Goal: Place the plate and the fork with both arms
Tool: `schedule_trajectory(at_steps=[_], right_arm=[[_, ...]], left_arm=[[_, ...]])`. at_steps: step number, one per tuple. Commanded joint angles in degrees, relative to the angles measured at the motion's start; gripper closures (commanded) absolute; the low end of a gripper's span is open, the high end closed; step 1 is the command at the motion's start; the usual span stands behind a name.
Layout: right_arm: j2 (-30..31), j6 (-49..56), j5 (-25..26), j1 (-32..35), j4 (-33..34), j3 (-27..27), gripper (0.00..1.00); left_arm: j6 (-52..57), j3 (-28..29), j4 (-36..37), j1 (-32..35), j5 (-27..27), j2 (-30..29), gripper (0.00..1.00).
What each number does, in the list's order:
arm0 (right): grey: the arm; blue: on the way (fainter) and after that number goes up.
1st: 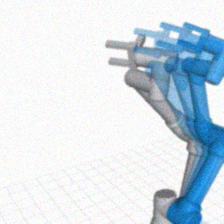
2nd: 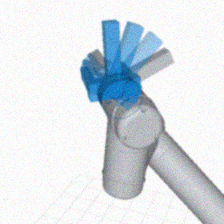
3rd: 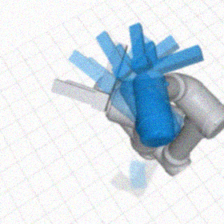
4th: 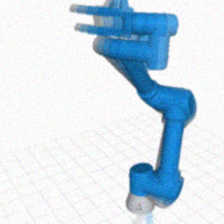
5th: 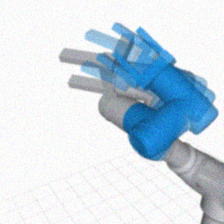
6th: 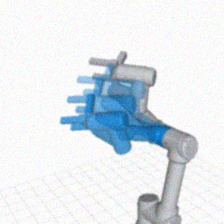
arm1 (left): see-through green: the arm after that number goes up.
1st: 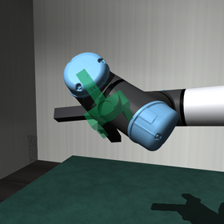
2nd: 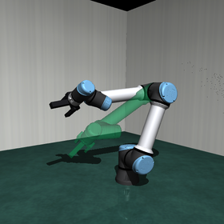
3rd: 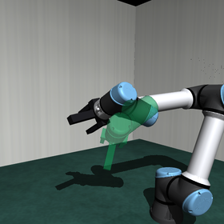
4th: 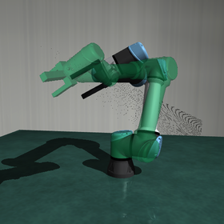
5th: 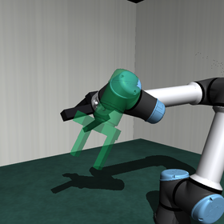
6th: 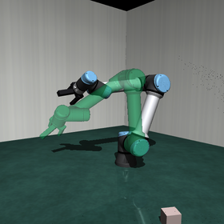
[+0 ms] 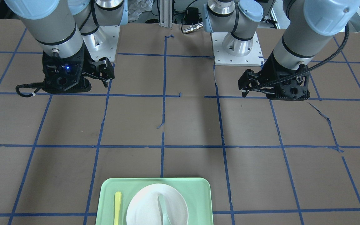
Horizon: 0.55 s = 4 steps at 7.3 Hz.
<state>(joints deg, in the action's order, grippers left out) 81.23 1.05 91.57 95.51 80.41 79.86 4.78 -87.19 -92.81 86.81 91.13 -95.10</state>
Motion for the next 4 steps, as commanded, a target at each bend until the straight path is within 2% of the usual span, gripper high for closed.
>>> schedule_trajectory(at_steps=[1,4], right_arm=[[-0.28,0.01,0.36,-0.06,1.76,0.04,0.00],[-0.20,-0.08,0.45,0.12,3.00,0.12,0.00]], left_arm=[[0.14,0.09,0.00,0.11,0.63,1.14,0.00],[0.14,-0.18,0.09,0.11,0.45,1.41,0.00]])
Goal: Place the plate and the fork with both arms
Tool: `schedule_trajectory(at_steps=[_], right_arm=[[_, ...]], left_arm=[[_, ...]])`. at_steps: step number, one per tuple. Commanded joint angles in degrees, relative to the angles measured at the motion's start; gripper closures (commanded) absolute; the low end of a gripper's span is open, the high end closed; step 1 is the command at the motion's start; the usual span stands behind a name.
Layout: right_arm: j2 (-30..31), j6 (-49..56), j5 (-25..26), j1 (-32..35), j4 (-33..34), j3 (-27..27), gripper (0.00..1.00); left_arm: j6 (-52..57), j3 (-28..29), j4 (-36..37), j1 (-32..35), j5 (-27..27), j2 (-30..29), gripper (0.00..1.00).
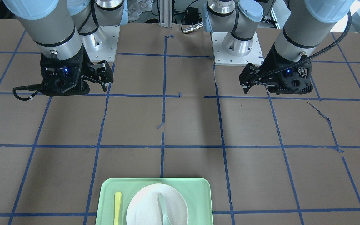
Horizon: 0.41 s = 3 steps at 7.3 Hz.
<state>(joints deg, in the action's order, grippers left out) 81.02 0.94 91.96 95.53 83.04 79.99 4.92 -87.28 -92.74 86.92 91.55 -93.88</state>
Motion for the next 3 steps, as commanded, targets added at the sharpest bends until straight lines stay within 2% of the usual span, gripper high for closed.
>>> schedule_trajectory(at_steps=[1,3], right_arm=[[0.02,0.03,-0.20,0.09,0.28,0.08,0.00],[0.02,-0.58,-0.38,0.09,0.28,0.08,0.00]], left_arm=[[0.00,-0.51,0.01,0.09,0.03,0.36,0.00],[-0.09,-0.61,-0.08,0.09,-0.32,0.63,0.00]])
